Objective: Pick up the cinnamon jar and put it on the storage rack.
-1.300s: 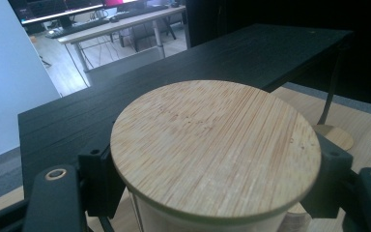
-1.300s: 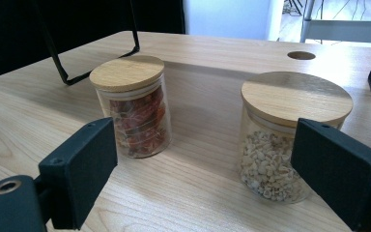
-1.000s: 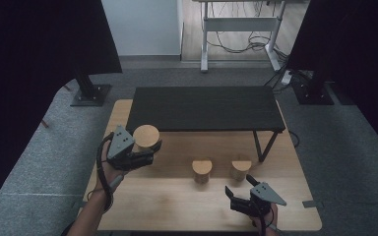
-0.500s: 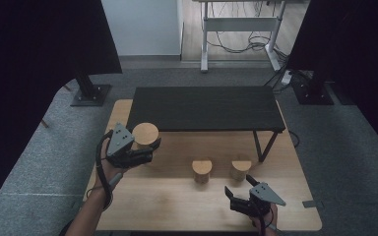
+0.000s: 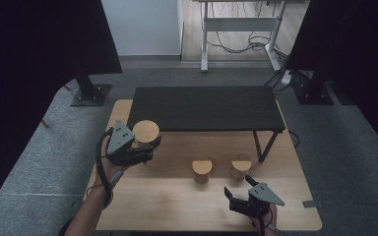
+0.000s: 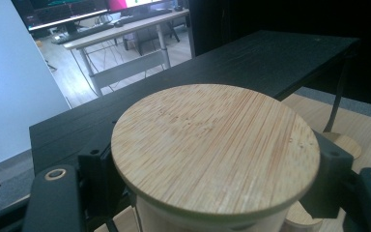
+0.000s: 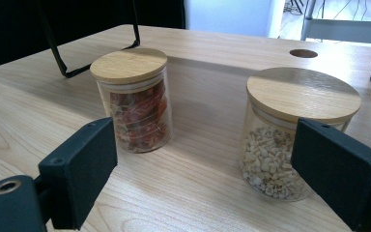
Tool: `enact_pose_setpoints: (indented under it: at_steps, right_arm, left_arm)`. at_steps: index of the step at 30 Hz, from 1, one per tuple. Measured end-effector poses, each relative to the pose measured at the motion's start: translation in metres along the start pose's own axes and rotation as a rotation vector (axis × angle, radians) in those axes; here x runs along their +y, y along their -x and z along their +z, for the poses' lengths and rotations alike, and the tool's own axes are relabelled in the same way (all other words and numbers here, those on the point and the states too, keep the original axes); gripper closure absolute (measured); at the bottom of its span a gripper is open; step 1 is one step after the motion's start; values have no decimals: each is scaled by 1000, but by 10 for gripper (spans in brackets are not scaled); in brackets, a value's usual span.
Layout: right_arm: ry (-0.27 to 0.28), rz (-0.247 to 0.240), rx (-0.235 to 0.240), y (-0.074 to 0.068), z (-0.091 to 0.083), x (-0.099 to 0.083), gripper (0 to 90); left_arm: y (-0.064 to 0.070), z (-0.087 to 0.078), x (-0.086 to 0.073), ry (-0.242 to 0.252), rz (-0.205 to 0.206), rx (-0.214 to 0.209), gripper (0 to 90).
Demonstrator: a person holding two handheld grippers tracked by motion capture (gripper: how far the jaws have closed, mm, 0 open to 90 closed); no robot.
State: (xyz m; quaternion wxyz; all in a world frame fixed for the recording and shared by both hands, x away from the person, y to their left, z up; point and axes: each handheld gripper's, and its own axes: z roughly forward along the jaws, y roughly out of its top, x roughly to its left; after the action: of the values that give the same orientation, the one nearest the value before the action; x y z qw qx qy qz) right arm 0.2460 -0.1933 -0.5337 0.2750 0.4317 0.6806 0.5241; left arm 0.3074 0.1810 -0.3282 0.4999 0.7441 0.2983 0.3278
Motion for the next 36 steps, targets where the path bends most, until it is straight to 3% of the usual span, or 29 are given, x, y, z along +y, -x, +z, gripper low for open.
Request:
enact_pose_setpoints:
  at_steps: [36]
  right_arm:
    - [-8,-10,-2,-1,1,-1,87]
  left_arm:
    - [3,7,10,-11,26,1,252]
